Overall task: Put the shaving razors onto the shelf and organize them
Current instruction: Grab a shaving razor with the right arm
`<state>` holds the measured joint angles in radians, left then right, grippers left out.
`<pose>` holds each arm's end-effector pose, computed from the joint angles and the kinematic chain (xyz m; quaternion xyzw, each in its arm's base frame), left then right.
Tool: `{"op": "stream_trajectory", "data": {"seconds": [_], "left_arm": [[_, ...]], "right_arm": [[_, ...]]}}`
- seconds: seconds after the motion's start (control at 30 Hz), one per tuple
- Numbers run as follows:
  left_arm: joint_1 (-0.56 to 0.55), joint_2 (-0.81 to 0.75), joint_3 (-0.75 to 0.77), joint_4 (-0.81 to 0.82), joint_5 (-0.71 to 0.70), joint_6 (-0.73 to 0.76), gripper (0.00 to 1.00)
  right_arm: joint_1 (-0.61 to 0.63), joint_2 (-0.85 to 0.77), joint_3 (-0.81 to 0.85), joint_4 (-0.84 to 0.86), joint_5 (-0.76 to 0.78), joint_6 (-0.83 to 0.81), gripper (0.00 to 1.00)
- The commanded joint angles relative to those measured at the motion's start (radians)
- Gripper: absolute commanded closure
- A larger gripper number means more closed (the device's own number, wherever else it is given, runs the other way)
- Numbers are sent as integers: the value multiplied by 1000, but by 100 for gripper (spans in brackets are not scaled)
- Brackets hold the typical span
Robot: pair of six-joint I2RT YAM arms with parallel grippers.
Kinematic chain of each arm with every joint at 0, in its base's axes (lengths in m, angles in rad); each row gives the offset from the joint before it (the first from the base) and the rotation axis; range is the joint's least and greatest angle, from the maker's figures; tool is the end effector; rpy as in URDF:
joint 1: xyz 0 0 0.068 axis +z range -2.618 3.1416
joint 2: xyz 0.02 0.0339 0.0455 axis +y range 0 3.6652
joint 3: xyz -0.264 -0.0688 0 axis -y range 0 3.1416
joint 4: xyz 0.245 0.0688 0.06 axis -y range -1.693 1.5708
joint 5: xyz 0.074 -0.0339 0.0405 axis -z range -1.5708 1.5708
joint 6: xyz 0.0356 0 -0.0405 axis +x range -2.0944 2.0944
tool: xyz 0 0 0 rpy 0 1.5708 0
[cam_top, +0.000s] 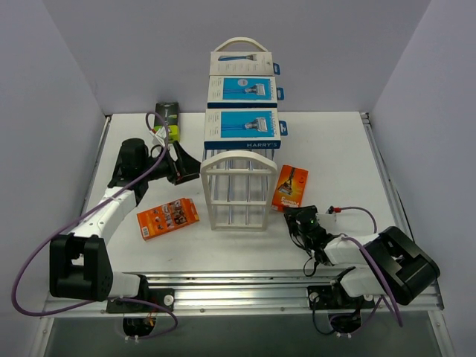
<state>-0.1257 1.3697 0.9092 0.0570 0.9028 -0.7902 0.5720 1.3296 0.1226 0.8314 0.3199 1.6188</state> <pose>0.2959 -0.0656 0.2793 -0.0177 0.7882 -0.5457 0.2838 0.1746 0.0991 0.1227 0.4855 0.6621 0.4336 0.3713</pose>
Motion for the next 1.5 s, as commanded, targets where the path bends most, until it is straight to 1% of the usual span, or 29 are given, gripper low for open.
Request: {"op": "stream_trajectory", "data": {"seconds": [0.0,0.17,0.2,0.23,0.27,0.33,0.37,0.43,0.53,0.6,0.67,0.73,0.77,0.8,0.83,0.87,0.93,0.97,1.0,1.07,1.1,1.13,1.17,1.2,1.3,1.33,1.4,1.43,1.47], "left_arm": [[-6,2,7,49,21,0,6],[-6,2,8,49,22,0,6],[-6,3,7,49,21,0,6],[-5,3,7,47,19,0,6],[-5,3,7,47,19,0,6],[-6,2,7,47,21,2,6],[-6,2,7,46,19,3,6],[-6,2,8,44,19,3,6],[-5,2,8,41,16,5,6],[-6,0,10,40,15,9,6],[-6,-1,10,35,13,12,6],[-5,-1,11,29,11,14,6],[-6,-3,14,27,10,19,6],[-5,-3,14,24,8,20,6],[-6,-3,14,20,4,22,6],[-6,-3,16,20,5,25,6],[-6,0,16,15,4,25,6],[-6,-1,16,15,4,26,6],[-6,0,17,15,2,28,6],[-6,0,17,10,1,29,6],[-6,2,19,10,1,29,6],[-5,0,19,9,-1,31,6],[-5,0,19,9,-2,32,6],[-5,0,19,7,-1,31,6],[-3,-6,22,0,-4,39,6],[-3,-7,22,-3,-7,40,6],[-2,-8,23,-8,-8,43,6],[-2,-9,25,-9,-10,43,6],[-3,-9,25,-9,-8,45,6]], "right_arm": [[9,-1,18,-34,85,10,75],[9,-30,15,-34,103,-8,77],[8,-39,17,-41,107,-14,79],[9,-64,22,-54,110,-26,82],[9,-79,26,-90,113,-34,89],[8,-131,43,-127,122,-49,99],[9,-153,48,-167,128,-51,100],[6,-214,66,-199,143,-65,100],[-3,-306,109,-296,160,-112,100],[-14,-364,136,-374,162,-174,100],[-64,-394,190,-460,143,-262,100],[-109,-437,218,-498,117,-319,100],[-165,-451,236,-505,70,-351,100],[-196,-461,250,-515,44,-414,100],[-227,-478,264,-529,19,-442,100],[-277,-484,300,-575,-11,-465,100],[-325,-491,333,-595,-50,-543,100],[-351,-488,348,-612,-105,-563,100],[-410,-475,379,-612,-146,-583,100],[-484,-448,414,-615,-255,-637,100],[-548,-414,452,-621,-366,-648,100],[-567,-399,472,-626,-413,-675,100],[-611,-382,491,-638,-454,-688,100],[-662,-353,526,-644,-529,-700,100],[-722,-313,561,-649,-628,-744,100],[-748,-303,578,-641,-692,-752,100],[-770,-273,595,-640,-763,-773,100],[-782,-262,621,-659,-815,-783,100],[-788,-251,638,-678,-835,-793,100]]}}
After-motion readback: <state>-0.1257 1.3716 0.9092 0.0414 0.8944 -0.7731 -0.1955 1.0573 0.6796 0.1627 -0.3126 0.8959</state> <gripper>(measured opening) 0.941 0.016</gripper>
